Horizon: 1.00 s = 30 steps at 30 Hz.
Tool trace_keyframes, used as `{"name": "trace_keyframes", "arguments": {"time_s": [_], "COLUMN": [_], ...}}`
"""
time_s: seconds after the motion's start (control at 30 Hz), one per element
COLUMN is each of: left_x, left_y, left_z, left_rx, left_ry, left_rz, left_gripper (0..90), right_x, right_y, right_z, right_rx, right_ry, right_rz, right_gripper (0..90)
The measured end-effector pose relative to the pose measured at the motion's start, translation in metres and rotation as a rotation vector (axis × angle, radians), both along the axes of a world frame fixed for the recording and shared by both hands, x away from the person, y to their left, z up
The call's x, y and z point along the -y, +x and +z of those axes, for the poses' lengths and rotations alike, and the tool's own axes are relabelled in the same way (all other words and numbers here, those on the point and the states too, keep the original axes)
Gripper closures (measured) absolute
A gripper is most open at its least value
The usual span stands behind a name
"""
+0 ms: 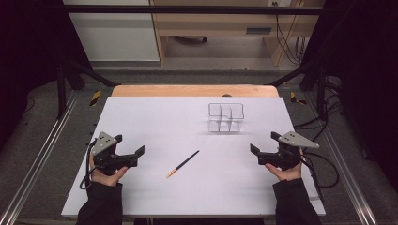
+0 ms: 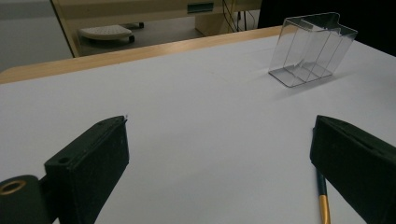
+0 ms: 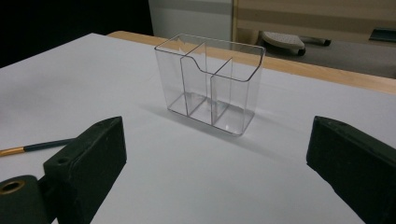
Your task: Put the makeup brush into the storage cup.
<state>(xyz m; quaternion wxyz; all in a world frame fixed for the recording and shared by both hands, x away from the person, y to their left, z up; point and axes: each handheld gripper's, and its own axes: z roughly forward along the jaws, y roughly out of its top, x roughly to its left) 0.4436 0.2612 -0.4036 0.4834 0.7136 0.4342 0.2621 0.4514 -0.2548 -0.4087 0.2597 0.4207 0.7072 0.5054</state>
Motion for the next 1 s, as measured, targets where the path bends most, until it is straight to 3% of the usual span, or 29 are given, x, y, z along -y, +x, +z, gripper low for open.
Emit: {"name": "trace_keyframes", "arguments": {"time_s": [0.53, 1.0], "left_x": [0.006, 0.028], "left_y": [0.0, 0.006], "left_z": [0.001, -0.004], "left_rx": [-0.015, -0.052], "left_ry": [0.001, 0.041], "left_rz": [-0.006, -0.045], "left_gripper": [4.2, 4.2], "right_x": [0.001, -0.001], "right_y": [-0.001, 0.0], "right_z": [0.0, -0.001], "right_rx": [-0.005, -0.013], "right_ry": [0.005, -0.004], "right_rz": [-0.008, -0.011], "right_gripper": [5.1, 5.0]}}
